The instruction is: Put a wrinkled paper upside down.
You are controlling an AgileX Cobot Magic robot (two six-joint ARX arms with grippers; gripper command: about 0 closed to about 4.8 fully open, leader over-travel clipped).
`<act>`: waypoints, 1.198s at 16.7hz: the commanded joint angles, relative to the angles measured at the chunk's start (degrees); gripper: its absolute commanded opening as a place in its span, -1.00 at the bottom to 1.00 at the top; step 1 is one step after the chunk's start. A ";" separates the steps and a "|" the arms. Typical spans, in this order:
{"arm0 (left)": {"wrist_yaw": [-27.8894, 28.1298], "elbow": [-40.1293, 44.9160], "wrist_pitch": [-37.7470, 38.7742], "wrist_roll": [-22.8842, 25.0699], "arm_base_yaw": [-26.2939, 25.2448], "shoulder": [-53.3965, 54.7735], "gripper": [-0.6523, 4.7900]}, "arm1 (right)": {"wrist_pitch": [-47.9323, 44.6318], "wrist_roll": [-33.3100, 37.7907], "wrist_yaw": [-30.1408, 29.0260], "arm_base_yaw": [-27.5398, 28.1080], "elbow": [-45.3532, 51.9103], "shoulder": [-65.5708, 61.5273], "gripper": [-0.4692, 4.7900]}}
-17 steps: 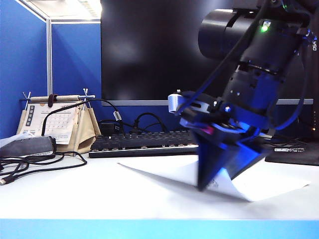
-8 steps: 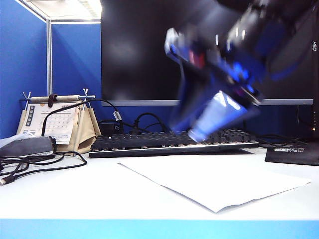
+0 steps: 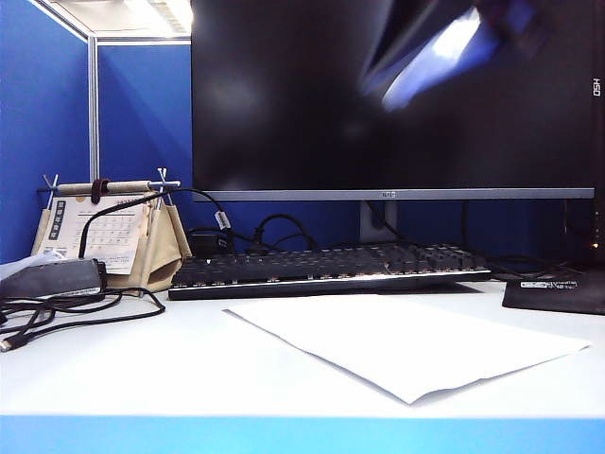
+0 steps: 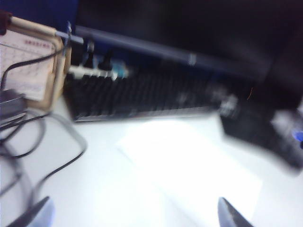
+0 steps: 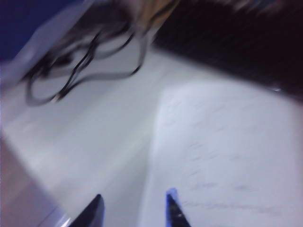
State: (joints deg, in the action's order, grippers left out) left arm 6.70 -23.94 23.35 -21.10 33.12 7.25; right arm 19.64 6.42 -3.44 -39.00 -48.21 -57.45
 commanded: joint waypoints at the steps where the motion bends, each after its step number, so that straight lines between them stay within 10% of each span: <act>1: 1.60 6.62 -8.17 -0.85 -0.02 0.07 0.95 | -1.99 0.04 7.98 1.92 1.31 8.83 -0.17; 11: 18.45 21.33 -13.20 4.46 -0.02 0.07 0.95 | 1.62 2.19 32.41 4.20 29.07 54.88 -0.17; 16: 20.06 22.82 -13.20 8.72 -0.02 0.09 0.95 | 1.25 6.38 33.38 4.68 39.10 56.11 -0.18; 20: 20.06 22.82 -13.20 12.09 -0.02 0.15 0.95 | 1.68 6.71 33.29 4.72 44.72 55.76 -0.85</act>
State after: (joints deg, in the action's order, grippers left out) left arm 26.59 -1.45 10.07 -11.22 33.12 7.33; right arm 21.61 12.73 29.67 -34.28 -3.73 -1.30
